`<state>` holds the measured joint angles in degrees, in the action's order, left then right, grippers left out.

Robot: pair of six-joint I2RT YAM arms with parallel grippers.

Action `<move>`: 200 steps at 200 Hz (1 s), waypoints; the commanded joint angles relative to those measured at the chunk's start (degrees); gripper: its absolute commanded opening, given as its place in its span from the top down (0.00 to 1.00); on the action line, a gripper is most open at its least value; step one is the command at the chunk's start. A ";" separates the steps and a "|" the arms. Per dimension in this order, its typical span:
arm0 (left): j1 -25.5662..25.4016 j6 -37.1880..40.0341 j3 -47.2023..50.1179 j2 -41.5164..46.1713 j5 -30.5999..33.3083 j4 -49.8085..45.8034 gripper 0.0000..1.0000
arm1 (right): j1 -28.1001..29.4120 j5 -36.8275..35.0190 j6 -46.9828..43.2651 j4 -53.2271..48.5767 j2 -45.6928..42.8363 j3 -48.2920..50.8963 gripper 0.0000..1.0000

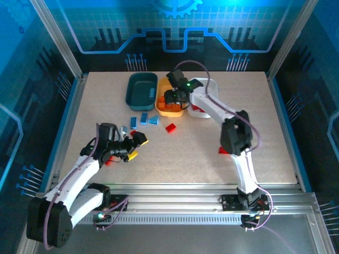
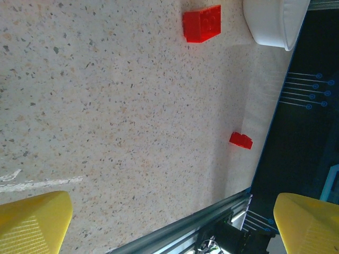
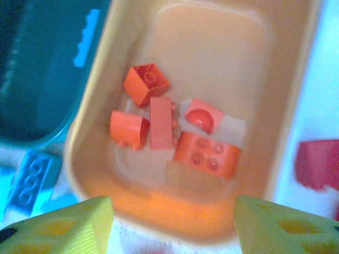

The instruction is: Sort the legos into containers by color

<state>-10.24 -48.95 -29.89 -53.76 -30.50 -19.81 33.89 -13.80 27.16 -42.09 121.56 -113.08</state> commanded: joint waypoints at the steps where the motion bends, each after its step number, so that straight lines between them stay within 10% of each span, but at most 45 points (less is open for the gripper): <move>1: -0.19 1.40 -0.41 1.28 -2.06 0.95 0.01 | 1.00 -5.83 2.58 1.85 -14.13 12.25 0.32; 79: -14.61 -0.65 1.85 -5.77 2.19 10.95 0.01 | -7.22 -1.51 16.64 -0.70 -45.16 59.63 0.06; 200: -14.90 -0.36 0.34 -8.78 4.03 10.41 0.01 | -17.42 2.54 10.89 -0.34 -38.37 66.62 0.03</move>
<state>-24.88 -49.43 -28.64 -61.52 -27.31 -10.00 17.58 -13.63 40.21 -43.79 80.16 -46.00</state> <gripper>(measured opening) 0.990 0.974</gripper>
